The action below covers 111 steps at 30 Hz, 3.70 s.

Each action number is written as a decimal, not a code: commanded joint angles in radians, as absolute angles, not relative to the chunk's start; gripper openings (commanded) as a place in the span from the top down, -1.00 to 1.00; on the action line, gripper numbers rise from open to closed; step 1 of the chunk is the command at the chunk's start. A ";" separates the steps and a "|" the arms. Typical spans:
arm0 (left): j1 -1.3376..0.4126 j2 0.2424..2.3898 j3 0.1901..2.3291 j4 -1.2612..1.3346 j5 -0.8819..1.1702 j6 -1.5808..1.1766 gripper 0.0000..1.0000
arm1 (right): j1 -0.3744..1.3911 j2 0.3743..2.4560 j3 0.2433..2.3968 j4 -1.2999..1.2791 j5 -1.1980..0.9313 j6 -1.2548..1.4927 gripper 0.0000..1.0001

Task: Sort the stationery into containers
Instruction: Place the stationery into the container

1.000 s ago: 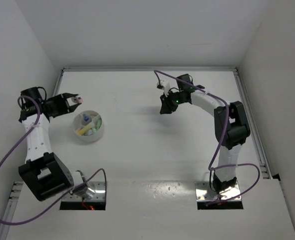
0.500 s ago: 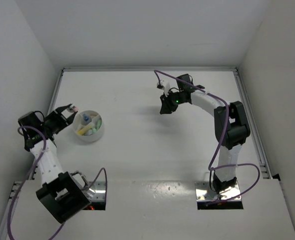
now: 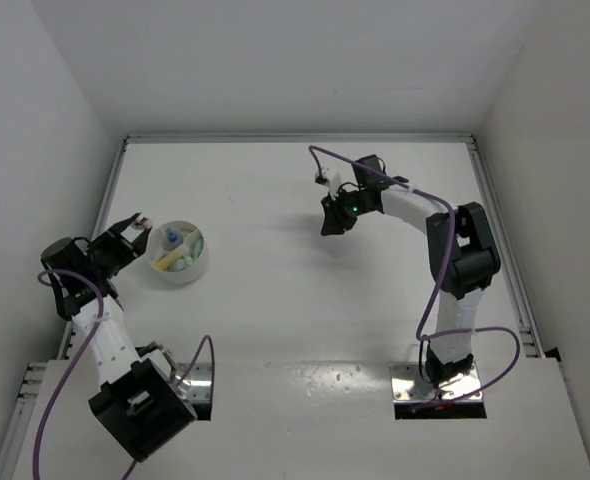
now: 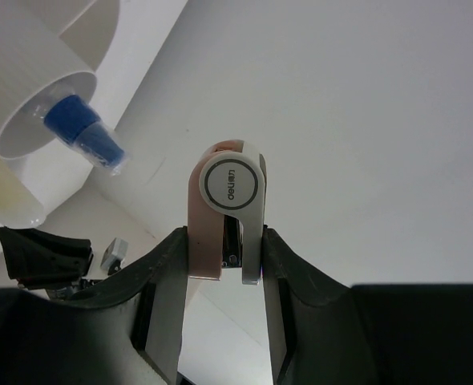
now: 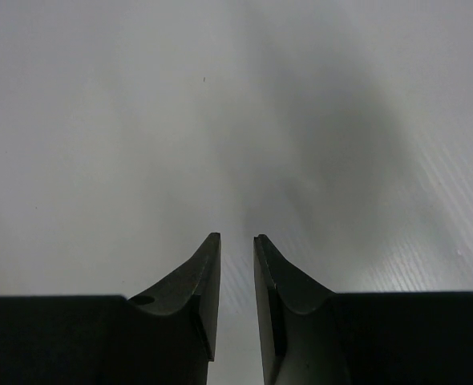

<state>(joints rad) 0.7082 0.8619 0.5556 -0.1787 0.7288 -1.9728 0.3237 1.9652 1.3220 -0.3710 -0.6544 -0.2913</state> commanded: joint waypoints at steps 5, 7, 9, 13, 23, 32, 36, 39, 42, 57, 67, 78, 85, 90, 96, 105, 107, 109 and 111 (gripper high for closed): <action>0.719 0.813 0.465 -0.124 0.735 -2.227 0.98 | 0.321 1.950 1.302 -0.327 -0.670 -0.284 0.53; 0.719 0.813 0.433 -0.100 0.773 -2.240 0.98 | 0.321 1.950 1.302 -0.327 -0.670 -0.275 0.53; 0.719 0.813 0.417 -0.080 0.782 -2.240 0.98 | 0.321 1.950 1.302 -0.327 -0.670 -0.275 0.53; 0.719 0.804 0.371 -0.060 0.792 -2.229 0.98 | 0.321 1.941 1.302 -0.327 -0.670 -0.275 0.53; 0.764 0.890 0.422 -0.098 0.907 -2.083 0.98 | 0.321 1.940 1.302 -0.327 -0.652 -0.275 0.53; 0.764 0.911 0.361 -0.032 0.916 -2.106 0.93 | 0.321 1.950 1.302 -0.327 -0.652 -0.275 0.53; 0.782 0.911 0.360 -0.032 0.916 -2.097 0.93 | 0.321 1.950 1.302 -0.327 -0.643 -0.275 0.53; 0.804 0.911 0.350 -0.032 0.916 -2.088 0.93 | 0.321 1.950 1.312 -0.327 -0.643 -0.275 0.53; 0.813 0.911 0.330 -0.006 0.916 -2.097 0.93 | 0.321 1.959 1.312 -0.327 -0.643 -0.275 0.53; 0.822 0.930 0.321 0.028 0.897 -2.115 0.90 | 0.321 1.968 1.330 -0.336 -0.643 -0.275 0.53; 0.822 0.930 0.311 0.008 0.897 -2.094 0.79 | 0.321 1.977 1.330 -0.336 -0.643 -0.275 0.53; 0.813 0.948 0.311 -0.001 0.897 -2.074 0.71 | 0.321 1.977 1.330 -0.336 -0.643 -0.275 0.53; 0.813 0.948 0.321 -0.011 0.897 -2.065 0.56 | 0.321 1.977 1.330 -0.336 -0.634 -0.275 0.53; 0.813 0.948 0.321 -0.020 0.888 -2.065 0.50 | 0.321 1.977 1.330 -0.336 -0.634 -0.284 0.53; 0.813 0.957 0.330 -0.020 0.888 -2.056 0.38 | 0.321 1.977 1.330 -0.336 -0.634 -0.284 0.53; 0.813 0.957 0.330 -0.020 0.888 -2.056 0.25 | 0.311 1.977 1.330 -0.336 -0.634 -0.284 0.53; 0.813 0.957 0.330 -0.020 0.888 -2.046 0.22 | 0.311 1.977 1.330 -0.336 -0.634 -0.284 0.53; 0.813 0.957 0.339 -0.020 0.888 -2.046 0.15 | 0.311 1.977 1.330 -0.336 -0.634 -0.284 0.53; 0.813 0.957 0.339 -0.020 0.888 -2.046 0.12 | 0.311 1.977 1.330 -0.336 -0.634 -0.284 0.53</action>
